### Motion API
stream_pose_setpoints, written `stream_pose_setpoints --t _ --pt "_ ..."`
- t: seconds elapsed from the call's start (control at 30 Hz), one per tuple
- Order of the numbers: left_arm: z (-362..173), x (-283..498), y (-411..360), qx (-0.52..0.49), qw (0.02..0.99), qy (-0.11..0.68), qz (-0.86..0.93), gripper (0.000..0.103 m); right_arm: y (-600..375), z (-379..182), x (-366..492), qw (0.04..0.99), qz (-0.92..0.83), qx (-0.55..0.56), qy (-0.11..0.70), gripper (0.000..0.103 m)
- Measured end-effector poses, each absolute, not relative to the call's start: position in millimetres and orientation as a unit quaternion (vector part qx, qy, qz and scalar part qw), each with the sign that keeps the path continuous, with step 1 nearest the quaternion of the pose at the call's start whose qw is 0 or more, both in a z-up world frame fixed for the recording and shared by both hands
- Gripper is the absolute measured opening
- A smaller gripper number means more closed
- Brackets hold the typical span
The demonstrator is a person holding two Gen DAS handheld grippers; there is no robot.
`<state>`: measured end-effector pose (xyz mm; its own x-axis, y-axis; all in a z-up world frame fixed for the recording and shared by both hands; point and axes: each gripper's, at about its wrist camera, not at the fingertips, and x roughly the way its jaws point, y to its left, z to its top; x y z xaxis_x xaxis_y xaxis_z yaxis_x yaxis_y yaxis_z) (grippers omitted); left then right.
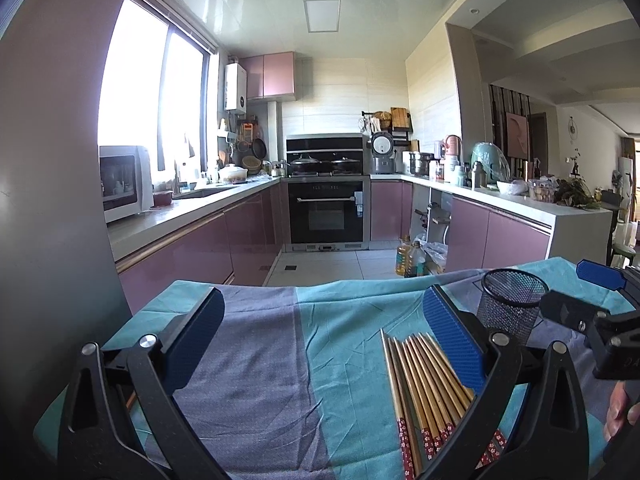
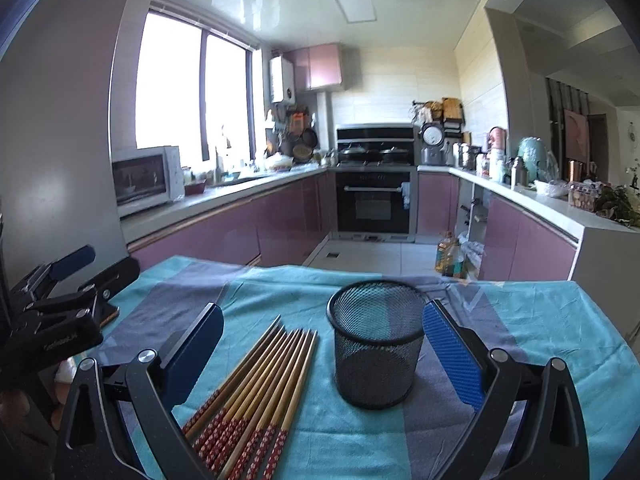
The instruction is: Organize utensils
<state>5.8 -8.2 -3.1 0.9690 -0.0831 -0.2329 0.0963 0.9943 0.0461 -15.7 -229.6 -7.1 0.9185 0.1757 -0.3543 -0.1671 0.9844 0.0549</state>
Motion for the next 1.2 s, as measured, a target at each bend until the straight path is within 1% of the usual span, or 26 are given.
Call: stream_pose_setpoints --t 0.13,0.2,0.23,0.3,0.47,0.6,0.63,0.7,0.8,0.93,1.0,1.2 --pt "-11 22 -7 0.038 0.984 0.161 -0.061 0.098 -222 -21 -10 0.968 0.11 -0.005 0.226 0.097" --pt "-18 31 -8 0.044 0.978 0.188 -0.072 0.096 -219 -30 -5 0.96 0.117 -0.012 0.254 0.094" --pt "-22 35 -10 0.049 0.975 0.202 -0.08 0.093 -217 -34 -3 0.956 0.12 -0.014 0.266 0.092" --pt "-29 42 -12 0.058 0.969 0.222 -0.09 0.09 -216 -44 5 0.947 0.121 -0.014 0.298 0.083" --pt "-51 62 -23 0.079 0.95 0.279 -0.117 0.08 -216 -65 25 0.923 0.126 0.002 0.362 0.066" --pt "-72 80 -30 0.084 0.931 0.328 -0.137 0.067 -215 -75 40 0.909 0.131 0.015 0.395 0.052" --pt "-75 83 -32 0.085 0.927 0.337 -0.139 0.064 -215 -77 42 0.906 0.131 0.018 0.401 0.05" --pt "-84 92 -36 0.089 0.918 0.356 -0.149 0.062 -214 -80 46 0.902 0.131 0.021 0.411 0.046" --pt "-97 104 -42 0.093 0.906 0.379 -0.16 0.058 -211 -83 52 0.896 0.133 0.02 0.422 0.044" --pt "-112 117 -50 0.102 0.893 0.403 -0.17 0.049 -210 -82 58 0.894 0.136 0.015 0.427 0.042" --pt "-118 123 -52 0.103 0.89 0.409 -0.176 0.049 -209 -82 61 0.892 0.133 0.011 0.433 0.037" --pt "-118 136 -64 0.107 0.881 0.422 -0.187 0.047 -205 -84 64 0.888 0.132 -0.004 0.441 0.035"
